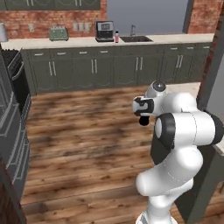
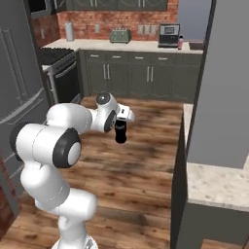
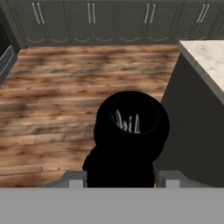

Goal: Place the large bottle from the dining counter next to the other large bottle outside the sink, and place the small bottle from the dining counter next to the other small bottle inside the sink.

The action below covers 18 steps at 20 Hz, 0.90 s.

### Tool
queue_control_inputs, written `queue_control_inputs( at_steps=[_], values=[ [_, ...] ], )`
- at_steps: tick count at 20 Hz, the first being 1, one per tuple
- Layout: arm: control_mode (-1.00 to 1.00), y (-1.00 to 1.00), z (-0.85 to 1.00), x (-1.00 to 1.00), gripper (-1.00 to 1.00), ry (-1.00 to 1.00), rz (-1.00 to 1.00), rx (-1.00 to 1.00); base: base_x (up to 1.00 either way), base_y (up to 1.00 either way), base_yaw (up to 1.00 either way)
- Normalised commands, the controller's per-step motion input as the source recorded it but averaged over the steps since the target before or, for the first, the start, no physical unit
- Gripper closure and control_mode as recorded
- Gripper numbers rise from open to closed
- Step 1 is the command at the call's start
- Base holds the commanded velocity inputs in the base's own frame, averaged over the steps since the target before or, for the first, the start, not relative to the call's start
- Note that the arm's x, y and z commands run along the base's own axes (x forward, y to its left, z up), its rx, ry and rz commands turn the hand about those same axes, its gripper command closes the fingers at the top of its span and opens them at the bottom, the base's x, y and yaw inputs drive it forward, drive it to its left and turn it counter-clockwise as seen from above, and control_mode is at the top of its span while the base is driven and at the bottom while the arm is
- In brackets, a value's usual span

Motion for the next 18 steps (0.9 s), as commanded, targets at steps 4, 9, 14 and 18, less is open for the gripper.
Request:
queue_control_inputs(
  at_steps=[4,9,14,18],
  values=[
    [1.00,0.00,0.00,0.00,1.00,0.00,0.00,0.00,1.00,0.17,0.00],
    [1.00,0.00,0.00,0.00,1.00,0.00,0.00,0.00,1.00,0.06,0.00],
    [1.00,0.00,0.00,0.00,1.00,0.00,0.00,0.00,1.00,0.00,0.00],
    [1.00,0.00,0.00,0.00,1.00,0.00,0.00,0.00,1.00,0.00,0.00]
  ],
)
